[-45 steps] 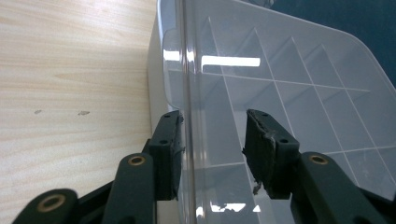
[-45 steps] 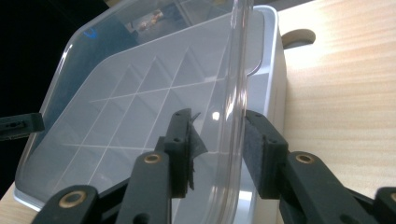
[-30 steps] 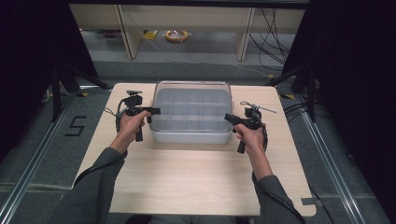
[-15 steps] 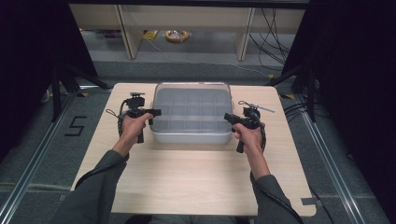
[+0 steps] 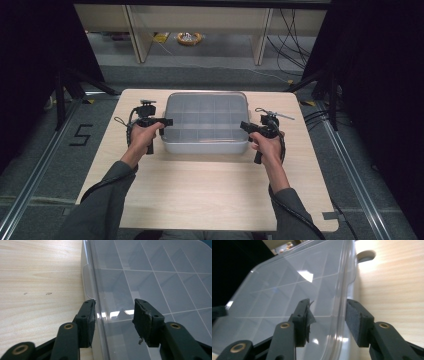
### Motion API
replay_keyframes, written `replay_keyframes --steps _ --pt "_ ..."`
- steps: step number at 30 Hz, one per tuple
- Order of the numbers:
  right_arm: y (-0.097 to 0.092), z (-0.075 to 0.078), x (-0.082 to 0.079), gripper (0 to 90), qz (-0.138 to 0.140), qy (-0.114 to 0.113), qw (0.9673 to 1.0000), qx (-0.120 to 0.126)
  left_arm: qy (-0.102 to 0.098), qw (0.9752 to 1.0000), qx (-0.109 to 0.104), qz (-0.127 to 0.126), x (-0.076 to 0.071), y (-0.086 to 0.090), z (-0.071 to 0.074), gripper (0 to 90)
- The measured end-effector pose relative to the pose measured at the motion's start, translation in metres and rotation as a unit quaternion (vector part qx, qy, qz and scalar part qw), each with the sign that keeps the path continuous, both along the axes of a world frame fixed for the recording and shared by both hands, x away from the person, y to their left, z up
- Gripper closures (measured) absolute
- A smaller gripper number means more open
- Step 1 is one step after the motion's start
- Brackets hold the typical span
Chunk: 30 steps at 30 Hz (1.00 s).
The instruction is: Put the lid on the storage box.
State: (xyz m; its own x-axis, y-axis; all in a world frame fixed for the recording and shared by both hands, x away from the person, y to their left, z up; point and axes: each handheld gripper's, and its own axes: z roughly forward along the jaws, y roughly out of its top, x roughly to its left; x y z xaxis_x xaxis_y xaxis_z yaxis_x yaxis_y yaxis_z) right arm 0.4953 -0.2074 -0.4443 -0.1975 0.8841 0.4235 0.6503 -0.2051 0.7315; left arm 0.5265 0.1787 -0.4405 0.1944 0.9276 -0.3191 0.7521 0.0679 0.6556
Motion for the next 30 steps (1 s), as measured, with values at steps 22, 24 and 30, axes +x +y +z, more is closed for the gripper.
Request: replay_keyframes --steps 22,24,30 --pt "-0.017 -0.005 0.032 57.5 -0.022 0.021 0.9987 0.041 -0.003 0.9958 -0.082 0.040 0.022 0.018 0.005 44.1" --pt "-0.019 -0.012 0.044 59.3 -0.011 -0.011 0.9999 0.002 -0.005 0.9952 -0.087 0.044 0.028 0.017 0.004 45.0" --pt "-0.012 -0.015 0.052 64.6 -0.020 -0.004 0.9996 0.021 0.013 0.9936 -0.101 0.049 0.039 0.014 -0.006 51.7"
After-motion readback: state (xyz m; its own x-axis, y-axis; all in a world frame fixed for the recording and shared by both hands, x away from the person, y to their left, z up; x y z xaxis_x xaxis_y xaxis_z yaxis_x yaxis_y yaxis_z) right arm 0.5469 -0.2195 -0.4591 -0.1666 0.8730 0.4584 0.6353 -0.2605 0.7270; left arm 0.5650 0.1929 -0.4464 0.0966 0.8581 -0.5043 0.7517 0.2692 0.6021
